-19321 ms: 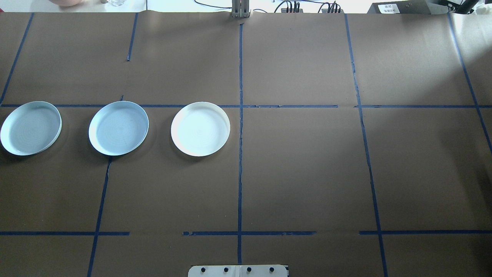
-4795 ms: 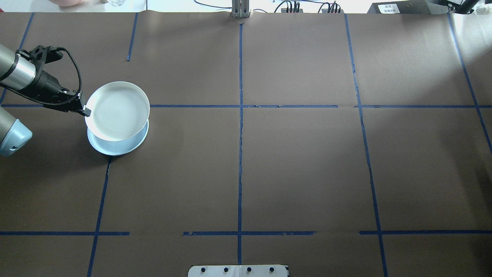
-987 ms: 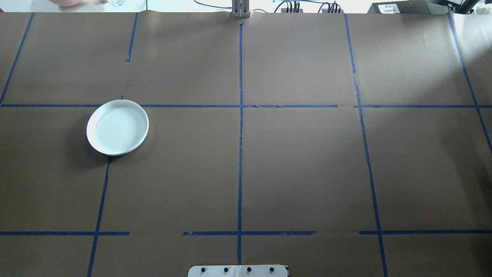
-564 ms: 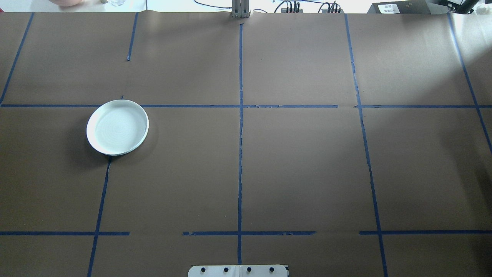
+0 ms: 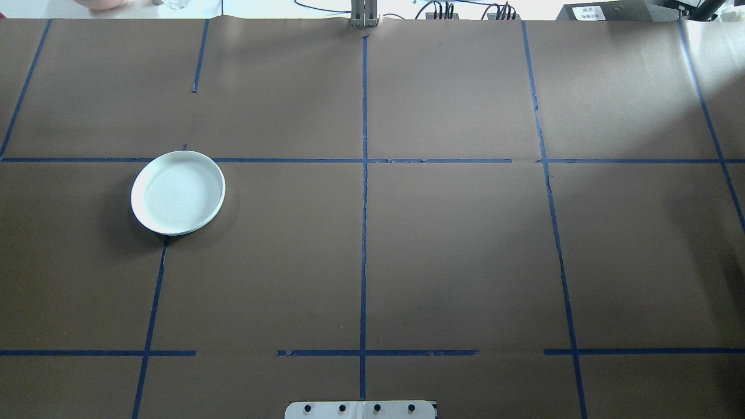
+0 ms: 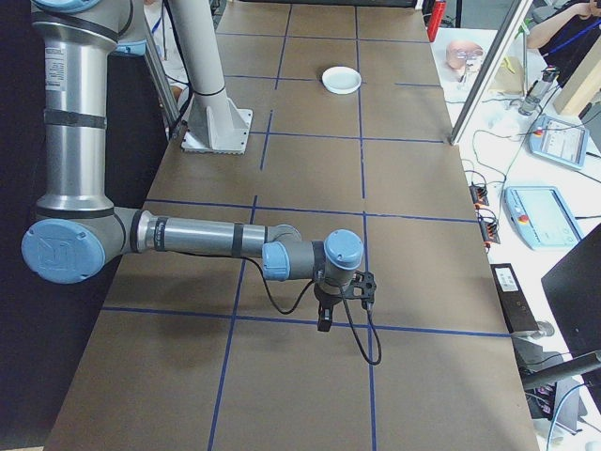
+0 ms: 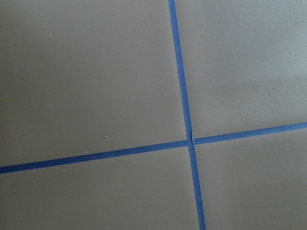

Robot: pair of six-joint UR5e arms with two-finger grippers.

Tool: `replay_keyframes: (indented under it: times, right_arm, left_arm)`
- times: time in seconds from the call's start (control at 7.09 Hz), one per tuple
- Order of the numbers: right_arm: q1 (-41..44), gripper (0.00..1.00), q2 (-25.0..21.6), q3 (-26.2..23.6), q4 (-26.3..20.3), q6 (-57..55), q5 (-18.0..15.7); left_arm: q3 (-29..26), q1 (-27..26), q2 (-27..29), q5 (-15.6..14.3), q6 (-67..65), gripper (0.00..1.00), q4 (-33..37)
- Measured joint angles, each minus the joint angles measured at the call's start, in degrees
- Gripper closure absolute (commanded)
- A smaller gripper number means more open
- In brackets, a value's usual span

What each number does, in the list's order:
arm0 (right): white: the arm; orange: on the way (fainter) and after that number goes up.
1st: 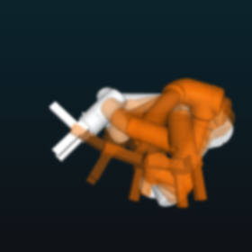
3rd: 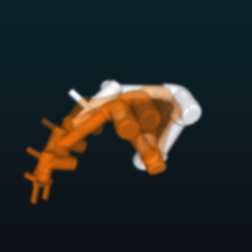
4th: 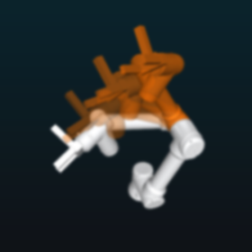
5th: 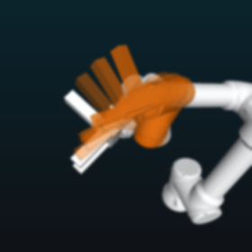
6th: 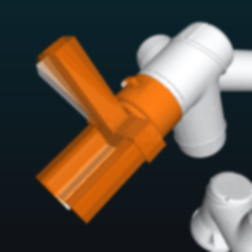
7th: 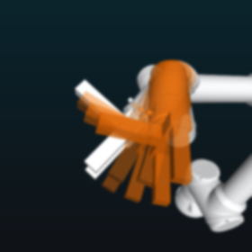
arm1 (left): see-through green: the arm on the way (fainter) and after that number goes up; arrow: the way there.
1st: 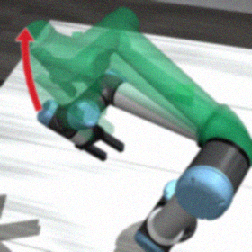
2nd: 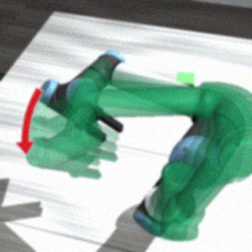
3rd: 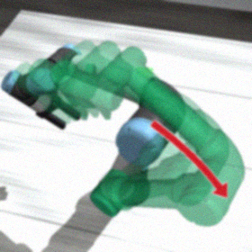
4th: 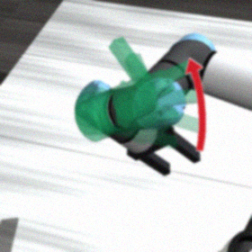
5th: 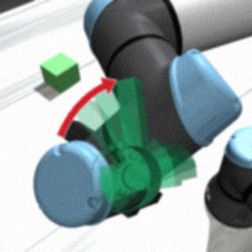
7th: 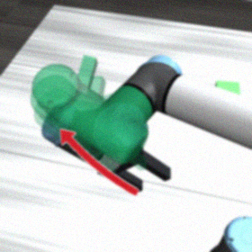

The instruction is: Stack plate in center

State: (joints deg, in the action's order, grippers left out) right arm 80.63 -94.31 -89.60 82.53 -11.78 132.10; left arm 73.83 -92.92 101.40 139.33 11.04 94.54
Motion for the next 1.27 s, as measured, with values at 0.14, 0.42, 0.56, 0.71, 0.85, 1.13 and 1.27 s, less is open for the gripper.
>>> replay_keyframes:
  times: [0.14,0.42,0.56,0.71,0.85,1.13,1.27]
  right_arm:
    - [0.0,0.0,0.0,0.03,0.0,0.0,0.0]
    - [-0.01,0.0,0.0,0.03,0.0,0.0,0.0]
    - [0.0,0.0,0.0,0.03,0.0,0.0,0.0]
    - [0.0,0.0,0.0,0.0,0.0,0.0,0.0]
    - [-0.01,0.0,0.0,-0.04,0.0,0.0,0.0]
    - [-0.03,0.0,0.0,-0.05,0.0,0.0,0.0]
    - [-0.03,0.0,0.0,-0.04,0.0,0.0,0.0]
  left_arm:
    - [-0.02,0.01,-0.61,-0.02,0.02,0.0,1.63]
    - [-0.27,0.02,-2.97,0.01,0.0,0.0,7.96]
    - [-0.27,0.02,-3.62,0.1,-0.11,0.0,10.03]
    - [-0.2,0.02,-3.85,0.28,-0.2,0.0,10.59]
    - [-0.07,0.02,-3.79,0.36,-0.29,0.0,10.22]
    - [0.63,-0.02,-3.26,0.24,-0.33,0.0,6.98]
    - [1.32,-0.04,-3.36,-0.05,-0.23,0.0,6.13]
